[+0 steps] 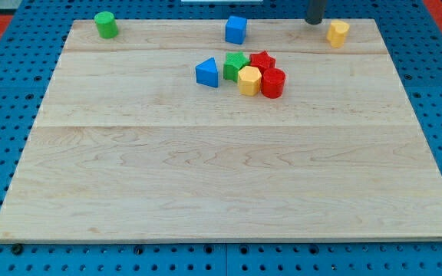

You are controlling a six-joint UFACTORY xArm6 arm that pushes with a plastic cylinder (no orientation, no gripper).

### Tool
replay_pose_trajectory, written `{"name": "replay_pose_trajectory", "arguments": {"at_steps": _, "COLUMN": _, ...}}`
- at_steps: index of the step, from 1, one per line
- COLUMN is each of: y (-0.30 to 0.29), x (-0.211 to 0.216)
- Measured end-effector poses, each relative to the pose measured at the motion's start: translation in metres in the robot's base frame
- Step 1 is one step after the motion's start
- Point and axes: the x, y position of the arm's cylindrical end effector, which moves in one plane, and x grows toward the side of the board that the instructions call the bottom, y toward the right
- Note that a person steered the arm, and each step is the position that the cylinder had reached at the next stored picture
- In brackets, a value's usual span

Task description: Push blue triangle down and slightly left

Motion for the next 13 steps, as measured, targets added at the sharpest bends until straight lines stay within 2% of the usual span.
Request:
{"name": "replay_pose_trajectory", "arguments": {"at_steps": 1, "y": -0.014, "x": 0.006}}
{"name": "replay_pose_trajectory", "arguments": {"at_steps": 3, "y": -0.086, "x": 0.03}}
{"name": "replay_pose_trajectory", "arguments": {"at_steps": 4, "y": -0.122, "x": 0.057}}
{"name": "replay_pose_trajectory", "arguments": {"at_steps": 7, "y": -0.247, "x": 0.174}}
{"name": "replay_pose_trajectory", "arguments": {"at_steps": 8, "y": -0.262, "x": 0.201}}
{"name": "replay_pose_trajectory", "arguments": {"at_steps": 9, "y": -0.246, "x": 0.214}}
{"name": "replay_pose_trajectory", "arguments": {"at_steps": 12, "y": -0.248, "x": 0.288}}
{"name": "replay_pose_trajectory", "arguments": {"at_steps": 13, "y": -0.268, "x": 0.303}}
